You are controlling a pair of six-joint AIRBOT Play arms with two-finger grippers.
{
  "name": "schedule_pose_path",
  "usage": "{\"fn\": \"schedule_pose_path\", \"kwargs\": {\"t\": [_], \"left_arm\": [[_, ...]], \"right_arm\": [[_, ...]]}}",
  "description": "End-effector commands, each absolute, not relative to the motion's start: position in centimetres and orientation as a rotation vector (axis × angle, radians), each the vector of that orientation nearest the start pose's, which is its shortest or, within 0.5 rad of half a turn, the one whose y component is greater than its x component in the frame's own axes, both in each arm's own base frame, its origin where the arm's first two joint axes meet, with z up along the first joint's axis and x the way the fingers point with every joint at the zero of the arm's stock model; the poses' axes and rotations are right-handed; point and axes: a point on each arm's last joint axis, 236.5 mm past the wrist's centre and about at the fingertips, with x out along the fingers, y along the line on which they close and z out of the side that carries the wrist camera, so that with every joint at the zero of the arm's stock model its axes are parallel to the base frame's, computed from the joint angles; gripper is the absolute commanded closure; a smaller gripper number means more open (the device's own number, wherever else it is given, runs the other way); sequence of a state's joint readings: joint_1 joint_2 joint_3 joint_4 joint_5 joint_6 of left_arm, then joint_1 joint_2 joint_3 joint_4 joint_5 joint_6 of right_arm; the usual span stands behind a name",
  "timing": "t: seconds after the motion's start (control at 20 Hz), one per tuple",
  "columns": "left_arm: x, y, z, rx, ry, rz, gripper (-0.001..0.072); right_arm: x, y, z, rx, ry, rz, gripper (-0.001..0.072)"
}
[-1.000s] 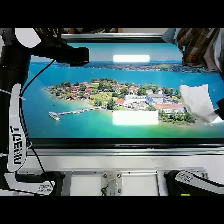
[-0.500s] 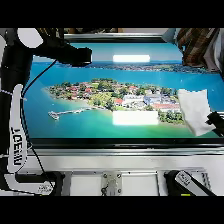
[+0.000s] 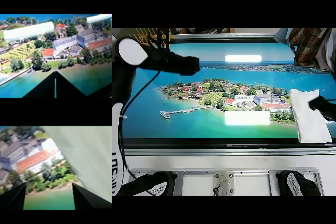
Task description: Fold the clothes and pants, and hang the long-sleeved shirts on hangers.
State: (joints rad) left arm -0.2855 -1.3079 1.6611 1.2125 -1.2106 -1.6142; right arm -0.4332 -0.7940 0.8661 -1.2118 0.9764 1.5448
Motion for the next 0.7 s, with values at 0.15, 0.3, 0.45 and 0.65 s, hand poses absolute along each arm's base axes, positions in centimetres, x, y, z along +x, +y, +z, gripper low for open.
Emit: {"fn": "schedule_pose_path", "kwargs": {"t": [0.15, 0.3, 0.45, 0.65], "left_arm": [[38.1, -19.1, 16.2, -0.206, 0.927, -0.476, 0.07], [37.5, -18.9, 16.0, -0.207, 0.926, -0.475, 0.0699], [37.5, -18.9, 16.1, -0.208, 0.922, -0.475, 0.07], [37.2, -18.8, 15.9, -0.204, 0.938, -0.476, 0.07]], "right_arm": [[32.1, 13.5, 11.0, 0.165, 0.842, 0.473, 0.0107], [31.2, 16.5, 9.8, 0.13, 0.885, 0.553, 0.0266], [31.1, 16.8, 9.2, 0.128, 0.903, 0.559, 0.0701], [30.7, 16.8, 9.1, 0.127, 0.92, 0.566, 0.07]]}}
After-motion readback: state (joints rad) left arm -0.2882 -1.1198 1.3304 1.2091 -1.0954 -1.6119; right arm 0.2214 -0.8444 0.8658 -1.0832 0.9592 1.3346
